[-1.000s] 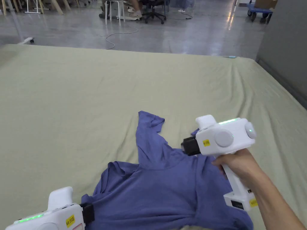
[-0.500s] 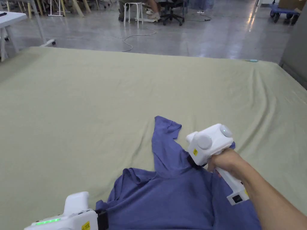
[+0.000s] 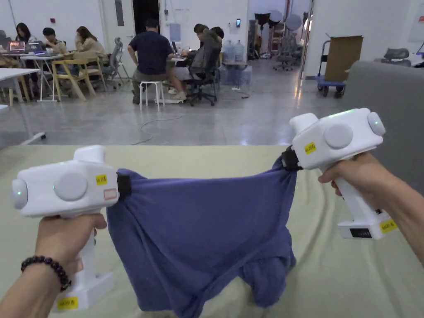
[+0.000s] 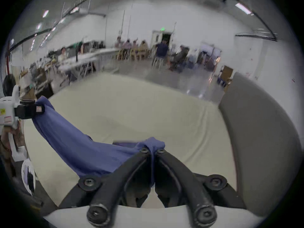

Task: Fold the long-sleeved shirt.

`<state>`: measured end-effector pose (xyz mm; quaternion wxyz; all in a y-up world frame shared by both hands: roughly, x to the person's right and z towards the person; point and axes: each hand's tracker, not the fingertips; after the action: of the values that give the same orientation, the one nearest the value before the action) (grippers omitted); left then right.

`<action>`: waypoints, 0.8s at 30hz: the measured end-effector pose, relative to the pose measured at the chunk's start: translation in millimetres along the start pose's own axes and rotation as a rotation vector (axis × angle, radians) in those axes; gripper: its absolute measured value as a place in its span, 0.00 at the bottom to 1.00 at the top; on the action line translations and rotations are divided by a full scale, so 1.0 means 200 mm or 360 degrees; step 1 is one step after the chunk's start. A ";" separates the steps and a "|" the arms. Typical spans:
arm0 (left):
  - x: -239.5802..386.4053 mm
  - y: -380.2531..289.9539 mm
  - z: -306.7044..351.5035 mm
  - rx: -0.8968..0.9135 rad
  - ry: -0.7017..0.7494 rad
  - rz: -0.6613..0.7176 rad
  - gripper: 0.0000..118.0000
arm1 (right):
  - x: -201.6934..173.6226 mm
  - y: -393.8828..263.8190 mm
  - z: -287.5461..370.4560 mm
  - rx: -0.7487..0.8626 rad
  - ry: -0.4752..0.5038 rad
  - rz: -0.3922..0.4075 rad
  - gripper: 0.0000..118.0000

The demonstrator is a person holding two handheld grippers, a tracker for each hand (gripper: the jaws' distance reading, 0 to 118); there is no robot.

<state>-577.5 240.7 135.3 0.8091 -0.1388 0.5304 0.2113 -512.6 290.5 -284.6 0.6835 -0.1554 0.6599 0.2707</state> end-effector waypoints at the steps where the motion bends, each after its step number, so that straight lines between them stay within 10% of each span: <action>1: 0.04 0.12 0.00 0.0036 0.0014 -0.0010 0.07 | 0.03 0.08 0.06 0.0050 -0.0033 -0.0001 0.00; 12: 0.48 1.04 0.04 0.0365 0.0161 -0.0185 0.07 | 0.36 0.80 0.37 0.0460 -0.0316 -0.0129 0.00; 24: 0.50 0.85 -0.09 0.0334 0.0148 -0.0270 0.07 | 0.33 0.65 0.27 0.0394 -0.0343 -0.0189 0.00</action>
<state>-641.4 400.8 35.8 0.8087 -0.1073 0.5730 0.0788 -544.4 435.9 -327.1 0.7790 -0.0788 0.6007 0.1615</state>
